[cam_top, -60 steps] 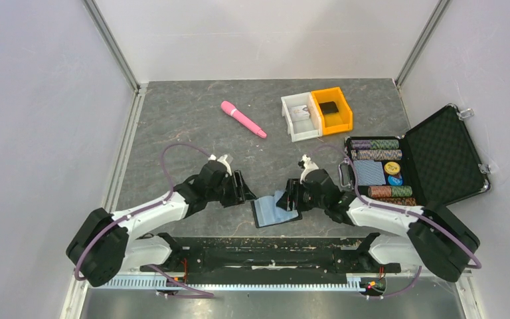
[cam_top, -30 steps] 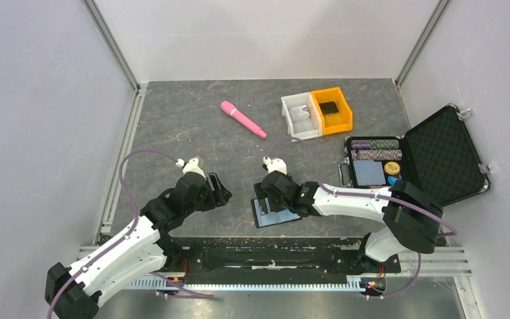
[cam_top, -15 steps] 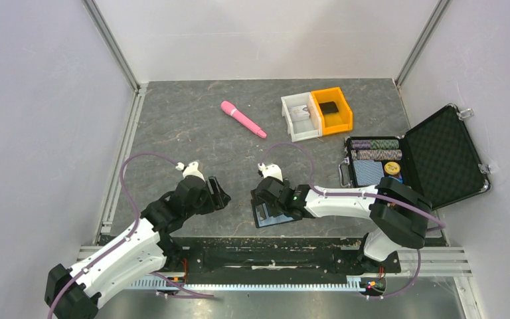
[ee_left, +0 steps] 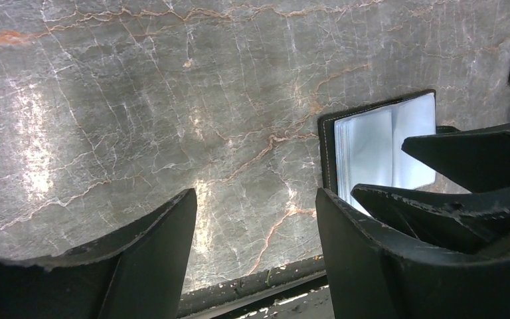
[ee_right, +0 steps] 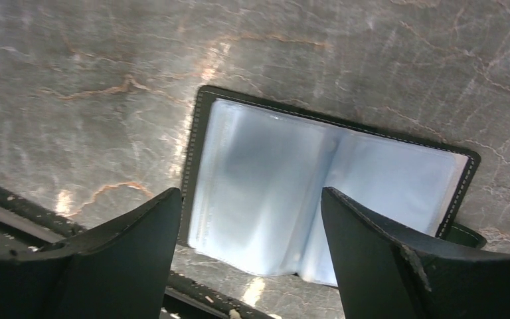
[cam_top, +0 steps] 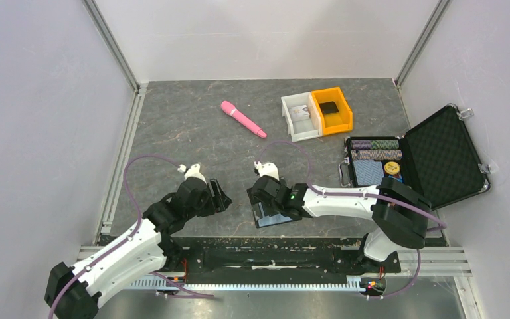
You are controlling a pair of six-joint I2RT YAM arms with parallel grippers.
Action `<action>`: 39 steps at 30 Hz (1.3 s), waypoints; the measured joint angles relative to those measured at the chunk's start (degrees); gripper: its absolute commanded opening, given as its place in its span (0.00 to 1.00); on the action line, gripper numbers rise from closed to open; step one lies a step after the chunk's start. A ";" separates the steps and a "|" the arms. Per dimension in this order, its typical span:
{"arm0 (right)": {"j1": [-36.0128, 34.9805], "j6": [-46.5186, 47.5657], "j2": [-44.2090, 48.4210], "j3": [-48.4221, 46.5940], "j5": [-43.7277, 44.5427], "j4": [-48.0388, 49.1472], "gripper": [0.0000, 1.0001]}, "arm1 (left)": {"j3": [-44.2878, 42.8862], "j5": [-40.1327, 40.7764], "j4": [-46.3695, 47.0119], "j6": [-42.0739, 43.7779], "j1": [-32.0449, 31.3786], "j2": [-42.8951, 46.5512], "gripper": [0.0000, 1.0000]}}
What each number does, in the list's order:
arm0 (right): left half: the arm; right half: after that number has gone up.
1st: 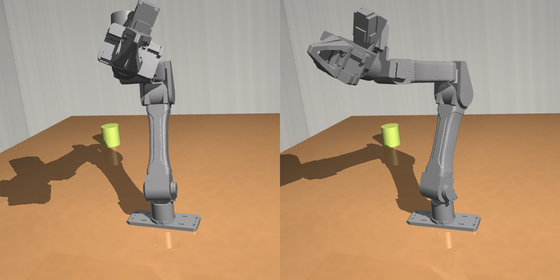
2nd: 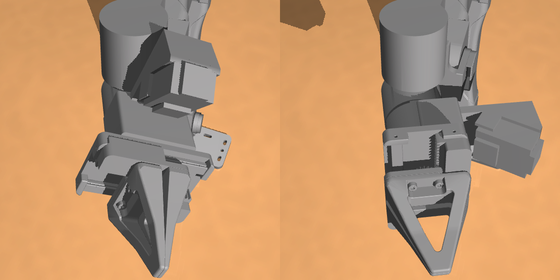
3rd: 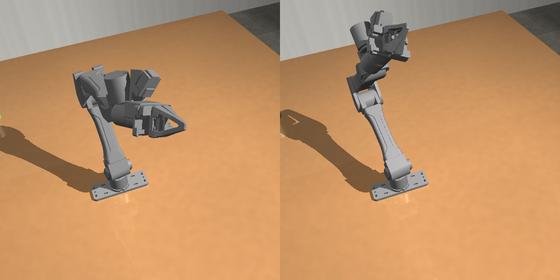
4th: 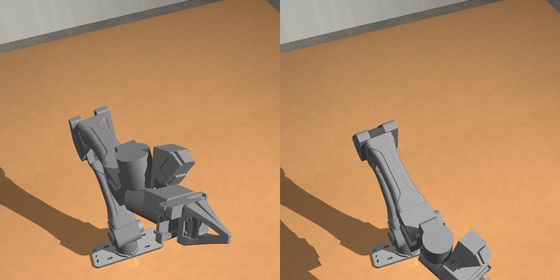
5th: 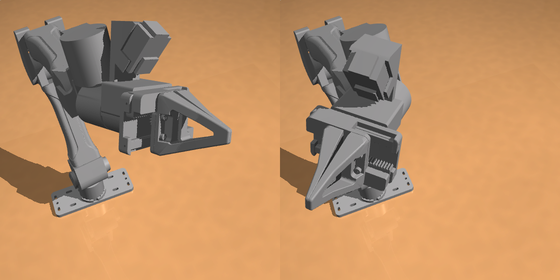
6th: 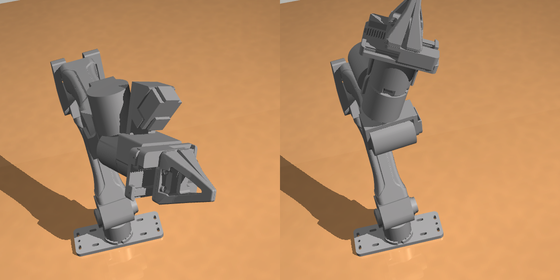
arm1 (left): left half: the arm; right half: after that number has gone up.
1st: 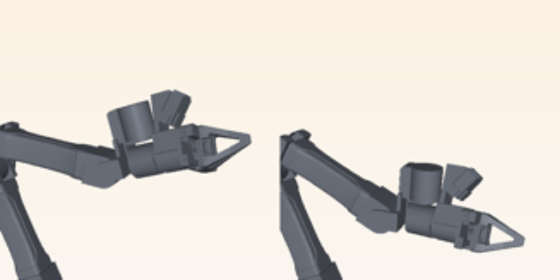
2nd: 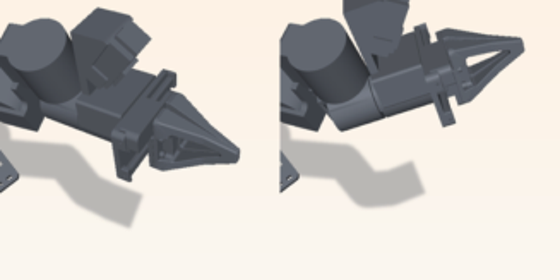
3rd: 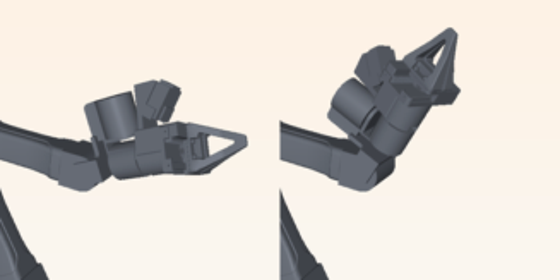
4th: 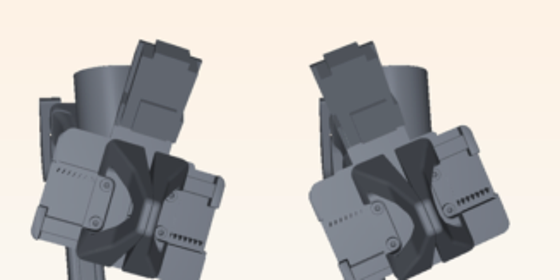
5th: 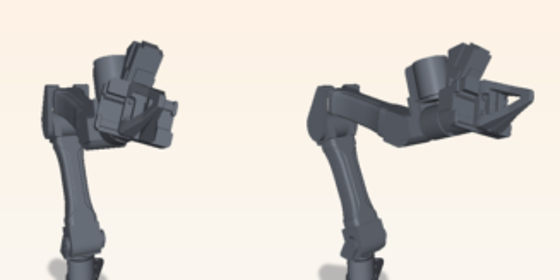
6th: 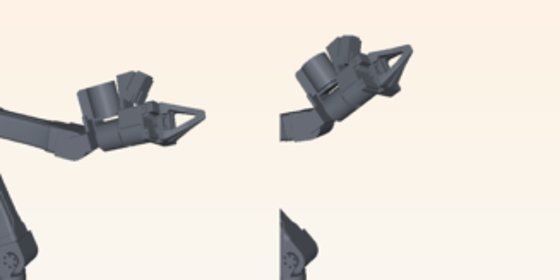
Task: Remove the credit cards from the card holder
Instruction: Remove the credit card from the card holder.
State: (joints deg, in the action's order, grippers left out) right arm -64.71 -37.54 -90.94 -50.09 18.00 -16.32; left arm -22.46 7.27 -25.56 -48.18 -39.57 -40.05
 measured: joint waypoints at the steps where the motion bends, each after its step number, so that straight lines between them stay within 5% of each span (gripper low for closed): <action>1: -0.26 -0.11 0.00 -0.63 0.11 -0.26 0.78 | 0.09 0.00 0.00 0.00 0.00 0.02 0.73; 18: -1.31 -1.46 -2.58 -2.95 1.60 -1.70 0.76 | 1.27 -0.59 1.70 0.00 0.00 0.09 0.73; 39: -1.29 -1.99 -3.32 -0.02 2.05 2.16 0.55 | 1.79 -2.16 4.61 0.00 0.00 -3.32 0.73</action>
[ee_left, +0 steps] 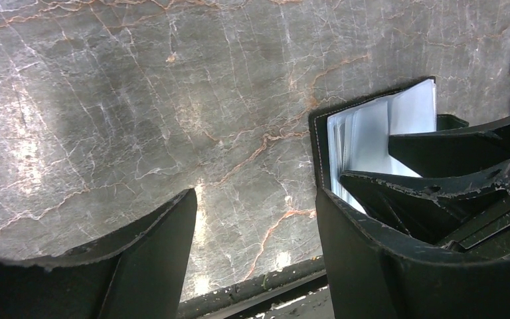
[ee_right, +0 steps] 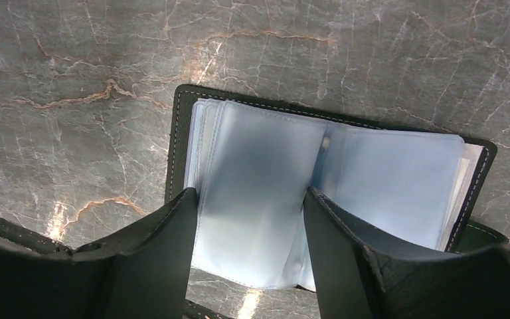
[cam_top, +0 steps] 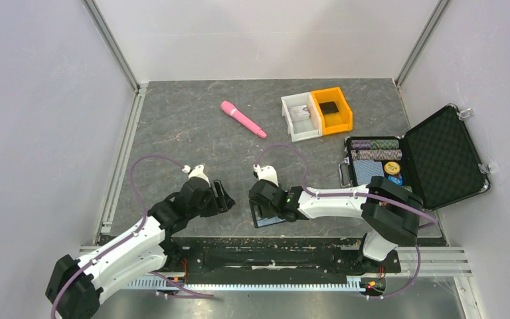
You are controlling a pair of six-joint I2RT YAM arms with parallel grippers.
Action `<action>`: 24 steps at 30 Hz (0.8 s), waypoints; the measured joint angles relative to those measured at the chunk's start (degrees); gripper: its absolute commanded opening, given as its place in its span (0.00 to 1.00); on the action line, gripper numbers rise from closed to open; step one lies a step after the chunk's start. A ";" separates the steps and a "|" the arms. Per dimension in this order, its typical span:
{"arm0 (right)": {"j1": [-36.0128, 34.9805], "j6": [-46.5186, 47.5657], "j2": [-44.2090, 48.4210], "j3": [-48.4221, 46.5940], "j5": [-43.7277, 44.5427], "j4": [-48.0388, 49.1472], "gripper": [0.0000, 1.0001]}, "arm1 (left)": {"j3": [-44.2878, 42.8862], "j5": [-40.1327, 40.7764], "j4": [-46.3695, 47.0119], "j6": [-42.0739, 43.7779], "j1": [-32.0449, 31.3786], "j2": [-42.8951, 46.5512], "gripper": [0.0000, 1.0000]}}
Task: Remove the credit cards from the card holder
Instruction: Remove the credit card from the card holder.
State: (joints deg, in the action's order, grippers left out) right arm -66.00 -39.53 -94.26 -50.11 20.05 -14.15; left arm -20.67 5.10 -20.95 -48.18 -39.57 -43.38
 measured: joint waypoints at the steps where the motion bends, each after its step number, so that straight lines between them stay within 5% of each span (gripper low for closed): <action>1: 0.00 -0.02 0.00 0.04 0.02 0.07 0.53 | 0.00 -0.24 0.15 0.00 0.00 -0.09 0.73; 16: 1.53 -1.49 1.81 3.54 -2.29 5.97 0.34 | 0.00 -2.71 2.45 -0.09 0.00 -2.45 0.67; 24: 4.83 -2.14 7.02 11.21 -7.72 13.16 0.33 | 0.17 -7.02 6.97 -0.68 0.00 -5.25 0.60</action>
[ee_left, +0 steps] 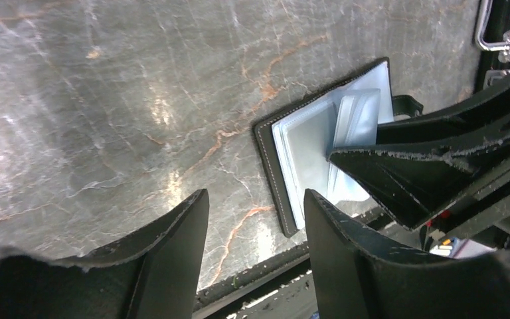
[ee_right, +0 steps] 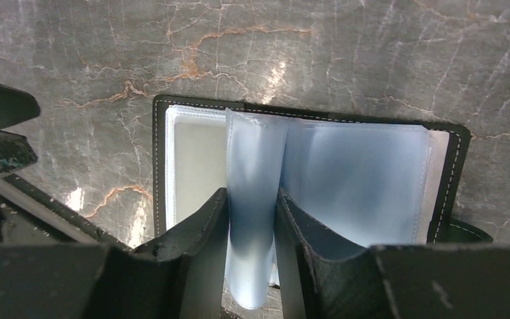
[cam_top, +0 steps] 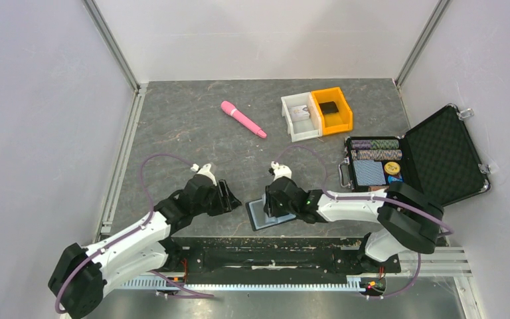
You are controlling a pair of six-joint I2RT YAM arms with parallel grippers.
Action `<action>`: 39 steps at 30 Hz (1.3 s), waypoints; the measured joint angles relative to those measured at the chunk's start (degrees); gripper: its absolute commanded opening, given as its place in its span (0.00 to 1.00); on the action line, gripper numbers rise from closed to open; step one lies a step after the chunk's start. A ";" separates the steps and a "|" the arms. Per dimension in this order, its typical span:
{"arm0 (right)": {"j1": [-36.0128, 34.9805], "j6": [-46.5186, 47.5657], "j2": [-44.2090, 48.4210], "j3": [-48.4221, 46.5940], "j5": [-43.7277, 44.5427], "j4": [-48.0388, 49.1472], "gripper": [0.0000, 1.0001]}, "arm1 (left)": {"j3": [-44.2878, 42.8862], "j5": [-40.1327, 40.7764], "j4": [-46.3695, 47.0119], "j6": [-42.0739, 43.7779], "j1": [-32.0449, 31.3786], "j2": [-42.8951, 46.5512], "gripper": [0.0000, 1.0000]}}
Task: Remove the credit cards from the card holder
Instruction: Remove the credit card from the card holder.
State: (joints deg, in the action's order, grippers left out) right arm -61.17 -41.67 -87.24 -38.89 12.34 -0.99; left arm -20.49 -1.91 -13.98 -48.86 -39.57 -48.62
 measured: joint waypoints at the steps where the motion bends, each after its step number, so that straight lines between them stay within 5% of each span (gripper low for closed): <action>1: 0.59 -0.17 0.70 1.16 -1.07 1.33 0.33 | 0.11 -0.50 0.72 -0.13 0.00 -0.39 0.60; 6: 4.04 -1.33 4.13 7.93 -7.61 9.92 0.31 | 0.33 -4.31 4.07 -0.24 0.00 -2.21 0.57; 19: 7.87 -3.69 7.02 19.23 -19.80 27.52 0.29 | 0.31 -10.97 15.56 -0.57 0.00 -14.32 0.25; 39: 10.40 -5.60 7.56 22.05 -25.05 36.09 0.30 | -4.15 -20.55 26.95 -2.71 -0.17 -30.38 0.24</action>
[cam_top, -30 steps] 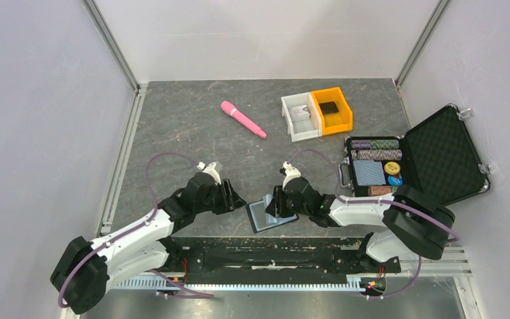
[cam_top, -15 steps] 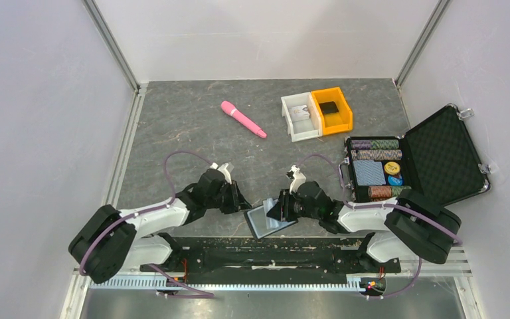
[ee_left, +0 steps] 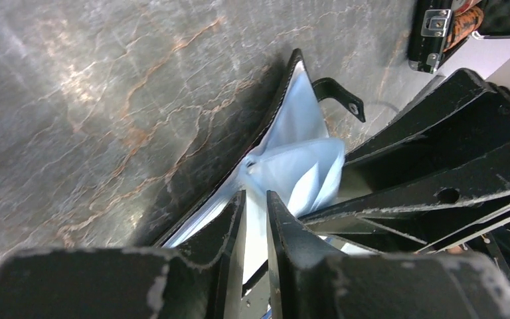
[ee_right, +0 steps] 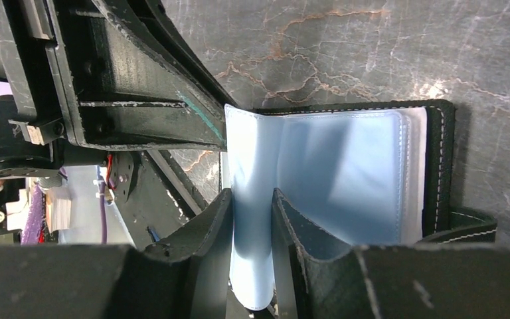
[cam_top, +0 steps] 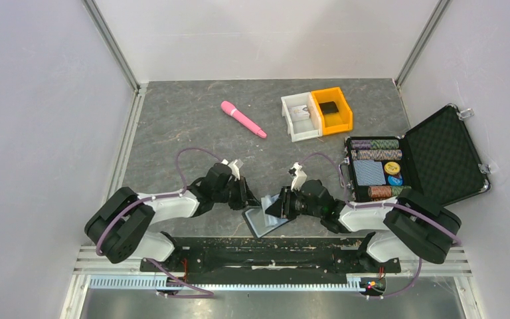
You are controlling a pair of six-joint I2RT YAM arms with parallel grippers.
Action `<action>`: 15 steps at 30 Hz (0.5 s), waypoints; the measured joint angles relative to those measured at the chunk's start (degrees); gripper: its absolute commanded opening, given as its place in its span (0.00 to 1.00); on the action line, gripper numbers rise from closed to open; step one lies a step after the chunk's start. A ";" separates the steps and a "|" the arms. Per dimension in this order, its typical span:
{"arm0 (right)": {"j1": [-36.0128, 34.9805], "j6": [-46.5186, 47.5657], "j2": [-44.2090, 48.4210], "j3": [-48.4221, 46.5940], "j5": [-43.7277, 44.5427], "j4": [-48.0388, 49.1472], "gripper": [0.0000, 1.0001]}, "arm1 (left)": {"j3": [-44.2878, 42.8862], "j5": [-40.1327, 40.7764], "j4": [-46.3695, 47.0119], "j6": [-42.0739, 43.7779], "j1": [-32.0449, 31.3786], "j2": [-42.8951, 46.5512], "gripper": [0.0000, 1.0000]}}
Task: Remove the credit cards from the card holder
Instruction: Remove the credit card from the card holder.
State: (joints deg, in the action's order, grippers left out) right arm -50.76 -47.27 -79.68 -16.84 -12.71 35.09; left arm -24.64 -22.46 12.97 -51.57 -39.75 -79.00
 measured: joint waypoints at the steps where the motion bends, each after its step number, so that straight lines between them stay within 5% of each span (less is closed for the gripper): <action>1: 0.00 -0.13 -0.09 0.02 -0.20 0.44 0.32 | -0.42 -0.42 0.33 0.00 0.00 -0.39 0.25; 7: 0.00 0.55 -0.24 -0.46 -0.22 -1.33 0.58 | -1.53 -2.14 1.16 -0.02 -0.07 -1.81 0.29; 15: -0.07 7.78 6.69 -7.54 8.17 -21.18 0.71 | -4.52 -4.66 1.62 -0.79 -1.53 -3.69 0.33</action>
State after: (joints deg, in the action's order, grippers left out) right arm -50.83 -39.48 -72.99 -24.38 -4.54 13.91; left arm -29.17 -27.11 14.59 -52.36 -41.28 -82.70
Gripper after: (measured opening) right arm 0.673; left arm 0.323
